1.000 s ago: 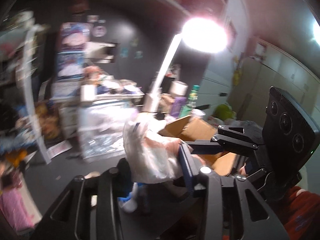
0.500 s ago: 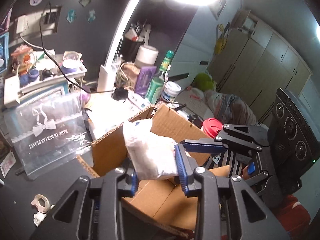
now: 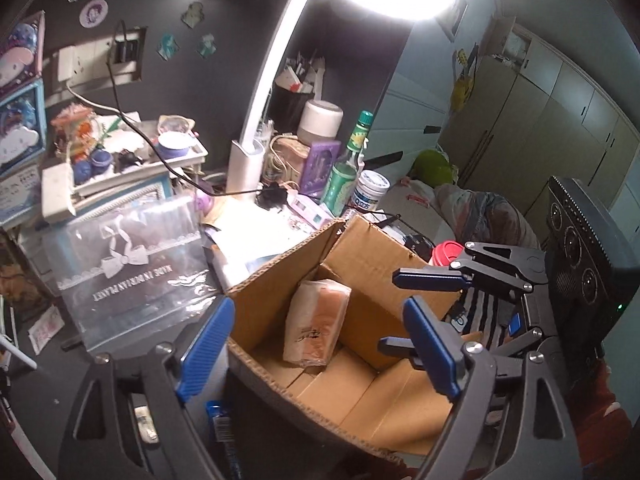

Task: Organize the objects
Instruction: 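Carry the package into the cardboard box and open the right gripper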

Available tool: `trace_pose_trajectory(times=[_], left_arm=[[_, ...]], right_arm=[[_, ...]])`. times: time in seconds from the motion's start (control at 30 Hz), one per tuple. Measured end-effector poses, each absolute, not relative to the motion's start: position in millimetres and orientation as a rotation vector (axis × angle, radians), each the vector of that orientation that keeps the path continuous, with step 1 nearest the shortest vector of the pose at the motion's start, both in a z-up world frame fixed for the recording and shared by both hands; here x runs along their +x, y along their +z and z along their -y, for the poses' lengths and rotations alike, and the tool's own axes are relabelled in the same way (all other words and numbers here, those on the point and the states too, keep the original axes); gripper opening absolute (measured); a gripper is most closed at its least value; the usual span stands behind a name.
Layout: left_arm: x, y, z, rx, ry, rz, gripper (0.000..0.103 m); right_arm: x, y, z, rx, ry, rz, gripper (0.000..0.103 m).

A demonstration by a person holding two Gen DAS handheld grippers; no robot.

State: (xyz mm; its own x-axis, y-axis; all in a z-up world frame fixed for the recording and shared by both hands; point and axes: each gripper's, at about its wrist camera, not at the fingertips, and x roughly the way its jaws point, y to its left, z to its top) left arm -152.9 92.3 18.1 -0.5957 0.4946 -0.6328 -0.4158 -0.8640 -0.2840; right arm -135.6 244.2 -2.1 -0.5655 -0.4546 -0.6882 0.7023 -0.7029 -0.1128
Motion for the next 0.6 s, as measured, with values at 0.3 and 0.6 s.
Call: trace_pose_trajectory(times=[0.3, 0.6], left_arm=[[-112, 29, -43, -0.906, 2.555, 0.135, 0.095], [-65, 6, 28, -0.84, 2.741, 0.146, 0.101]], right_arm=[[-109, 12, -214, 0.778, -2.199, -0.5, 0.047], [-67, 3, -143, 0.724, -2.044, -0.463, 0.047]])
